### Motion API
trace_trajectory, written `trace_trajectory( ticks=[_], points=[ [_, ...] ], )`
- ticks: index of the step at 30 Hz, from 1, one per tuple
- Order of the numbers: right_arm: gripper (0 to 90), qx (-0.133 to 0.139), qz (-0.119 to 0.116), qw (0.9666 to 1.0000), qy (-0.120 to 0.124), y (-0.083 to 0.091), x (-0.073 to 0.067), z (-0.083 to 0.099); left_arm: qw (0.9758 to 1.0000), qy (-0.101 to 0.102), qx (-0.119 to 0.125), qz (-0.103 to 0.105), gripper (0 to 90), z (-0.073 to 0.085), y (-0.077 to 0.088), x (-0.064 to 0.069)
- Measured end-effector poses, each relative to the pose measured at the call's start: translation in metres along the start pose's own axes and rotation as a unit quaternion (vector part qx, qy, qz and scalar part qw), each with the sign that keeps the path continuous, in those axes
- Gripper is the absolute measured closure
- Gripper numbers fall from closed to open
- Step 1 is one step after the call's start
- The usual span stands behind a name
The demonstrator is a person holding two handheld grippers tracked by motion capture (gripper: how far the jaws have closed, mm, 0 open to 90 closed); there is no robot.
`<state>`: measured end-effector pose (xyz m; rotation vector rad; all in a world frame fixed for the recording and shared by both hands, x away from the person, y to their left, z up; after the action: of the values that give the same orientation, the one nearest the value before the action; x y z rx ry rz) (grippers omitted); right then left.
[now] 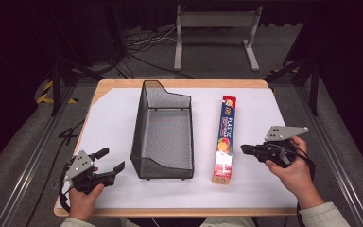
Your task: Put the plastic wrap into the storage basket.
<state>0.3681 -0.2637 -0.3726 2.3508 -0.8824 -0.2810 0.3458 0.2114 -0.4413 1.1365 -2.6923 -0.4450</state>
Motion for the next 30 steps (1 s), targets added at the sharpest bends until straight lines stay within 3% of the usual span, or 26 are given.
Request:
trace_trajectory(
  ticks=[12,30],
  points=[
    [90.0,-0.037,-0.019,0.9985,0.034,-0.018,-0.014,-0.036,1.0,0.005,-0.003,-0.001,21.9,0.001,0.001,-0.001],
    [90.0,-0.061,-0.049,0.9957,0.049,-0.055,-0.035,-0.049,1.0,-0.002,-0.009,-0.003,21.9,0.002,0.0,-0.001]
  ],
)
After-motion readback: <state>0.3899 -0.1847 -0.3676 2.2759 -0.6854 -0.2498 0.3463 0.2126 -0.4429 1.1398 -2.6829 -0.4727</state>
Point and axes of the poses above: each handheld gripper's, and its own axes: y roughly backward along the jaws, z roughly out of its underside, x roughly to its right, the point moved 5 cm from there along -y, roughly forward along the jaws, and after that the axes turned 3 degrees about z, right-handed, at the moved point
